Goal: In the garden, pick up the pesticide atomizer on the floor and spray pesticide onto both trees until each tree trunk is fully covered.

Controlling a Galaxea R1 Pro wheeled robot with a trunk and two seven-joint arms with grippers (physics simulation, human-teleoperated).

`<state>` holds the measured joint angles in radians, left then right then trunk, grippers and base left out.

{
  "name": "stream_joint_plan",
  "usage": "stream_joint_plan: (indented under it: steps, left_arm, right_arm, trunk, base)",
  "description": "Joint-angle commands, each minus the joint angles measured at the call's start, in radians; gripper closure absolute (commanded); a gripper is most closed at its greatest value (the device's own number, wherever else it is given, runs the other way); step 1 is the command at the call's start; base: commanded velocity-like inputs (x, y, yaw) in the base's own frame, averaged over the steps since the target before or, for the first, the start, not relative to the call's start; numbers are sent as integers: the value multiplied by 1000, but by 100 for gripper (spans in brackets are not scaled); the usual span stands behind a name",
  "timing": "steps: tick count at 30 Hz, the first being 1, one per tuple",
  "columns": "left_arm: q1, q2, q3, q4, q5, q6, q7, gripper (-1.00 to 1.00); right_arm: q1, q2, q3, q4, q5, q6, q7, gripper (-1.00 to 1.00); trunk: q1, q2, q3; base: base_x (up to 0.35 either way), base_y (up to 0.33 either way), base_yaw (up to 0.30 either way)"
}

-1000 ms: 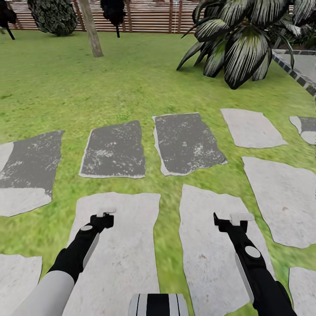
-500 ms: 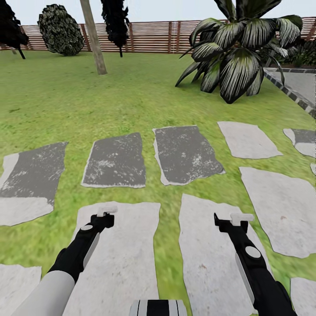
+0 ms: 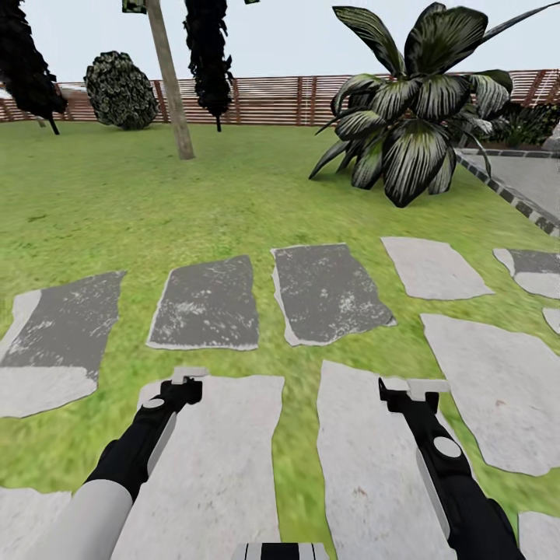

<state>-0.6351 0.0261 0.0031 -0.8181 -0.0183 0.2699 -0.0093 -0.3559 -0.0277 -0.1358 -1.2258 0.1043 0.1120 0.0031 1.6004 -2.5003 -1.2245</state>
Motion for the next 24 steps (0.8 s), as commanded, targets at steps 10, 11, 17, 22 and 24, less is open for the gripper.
stream_joint_plan:
  steps: [10, 11, 17, 22, 24]
  left_arm:
    - [21, -3, -1, 0, 0, 0, 0, 100]
    - [21, -3, -1, 0, 0, 0, 0, 100]
    - [23, -3, -2, -1, 0, 0, 0, 100]
    - [23, -3, -2, -1, 0, 0, 0, 100]
    - [23, -3, -2, -1, 0, 0, 0, 100]
  right_arm:
    - [0, 1, 1, 2, -1, 0, 0, -100]
    - [0, 1, 1, 5, -1, 0, 0, -100]
    - [0, 2, 1, 12, -2, 0, 0, -100]
    - [0, 2, 1, 12, -2, 0, 0, -100]
    - [0, 2, 1, 11, -2, 0, 0, -100]
  trunk:
    - [-35, 63, 48]
    - [-39, 70, 53]
    - [-62, 112, 81]
    - [-81, 147, 102]
    - [-89, 161, 109]
  base:
    - [0, 0, 0]
    - [0, 0, 0]
    - [0, 0, 0]
    - [0, 0, 0]
    - [0, 0, 0]
